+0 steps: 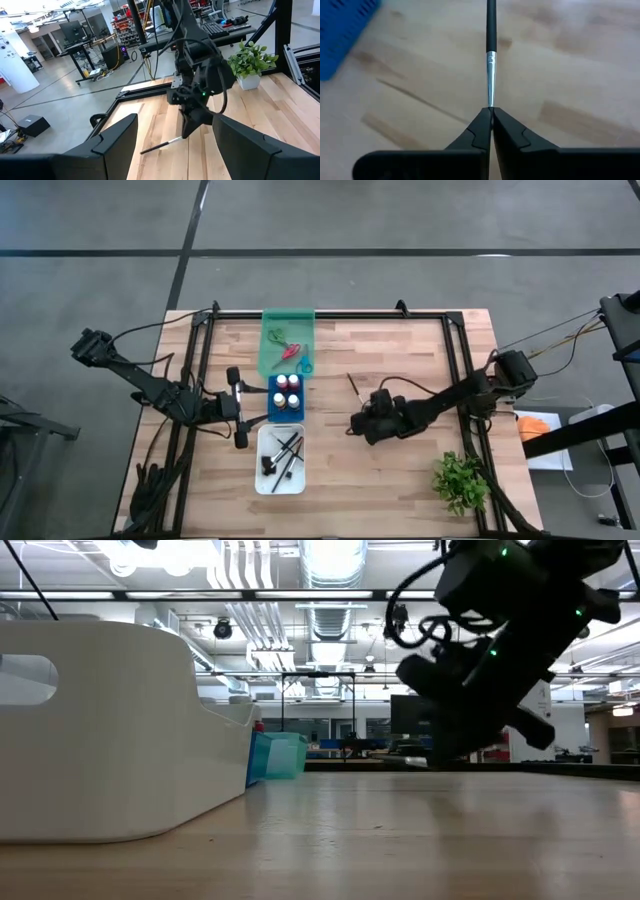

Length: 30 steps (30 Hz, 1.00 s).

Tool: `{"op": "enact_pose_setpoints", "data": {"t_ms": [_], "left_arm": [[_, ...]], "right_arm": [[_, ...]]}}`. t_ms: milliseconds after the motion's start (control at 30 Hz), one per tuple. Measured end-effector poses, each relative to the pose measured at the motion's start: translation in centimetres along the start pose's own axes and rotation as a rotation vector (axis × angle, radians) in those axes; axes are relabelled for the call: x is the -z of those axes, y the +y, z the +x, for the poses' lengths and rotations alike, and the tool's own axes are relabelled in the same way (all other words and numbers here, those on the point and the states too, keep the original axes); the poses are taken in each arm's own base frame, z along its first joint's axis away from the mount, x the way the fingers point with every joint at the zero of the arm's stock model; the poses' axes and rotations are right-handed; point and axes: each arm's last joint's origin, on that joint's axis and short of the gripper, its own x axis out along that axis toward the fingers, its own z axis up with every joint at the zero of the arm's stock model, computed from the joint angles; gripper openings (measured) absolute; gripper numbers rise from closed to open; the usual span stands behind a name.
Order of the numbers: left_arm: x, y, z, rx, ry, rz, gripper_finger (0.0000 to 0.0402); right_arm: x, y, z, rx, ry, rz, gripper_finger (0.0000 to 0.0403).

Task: Pick & Place Paint Supplies
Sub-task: Put the black eyeshadow brush into the white bin

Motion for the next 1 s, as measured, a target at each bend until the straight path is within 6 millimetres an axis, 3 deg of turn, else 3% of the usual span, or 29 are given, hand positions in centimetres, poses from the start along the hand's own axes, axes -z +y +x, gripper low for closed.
{"op": "enact_pose_setpoints", "data": {"t_ms": [267, 433, 767, 867, 1000], "left_arm": [[0.0, 0.0, 0.0, 0.001, 0.002, 0.002, 0.0267], [0.0, 0.0, 0.0, 0.001, 0.002, -0.001, 0.0267], [0.0, 0.0, 0.0, 0.000, -0.001, -0.004, 0.0267], [0.0, 0.0, 0.0, -0.001, -0.003, -0.005, 0.0267], [0.0, 0.0, 0.0, -0.001, -0.003, -0.005, 0.0266]], "right_arm": [[1.3, 1.9, -3.2, -0.148, -0.055, -0.184, 0.0011], [1.5, 4.2, -5.0, -0.266, -0.108, -0.382, 0.0011], [-0.5, 9.5, -8.6, -0.485, -0.241, -0.791, 0.0011], [-1.4, 10.5, -9.0, -0.548, -0.240, -0.875, 0.0010], [-1.3, 11.7, -8.0, -0.605, -0.229, -1.068, 0.0010]]}}
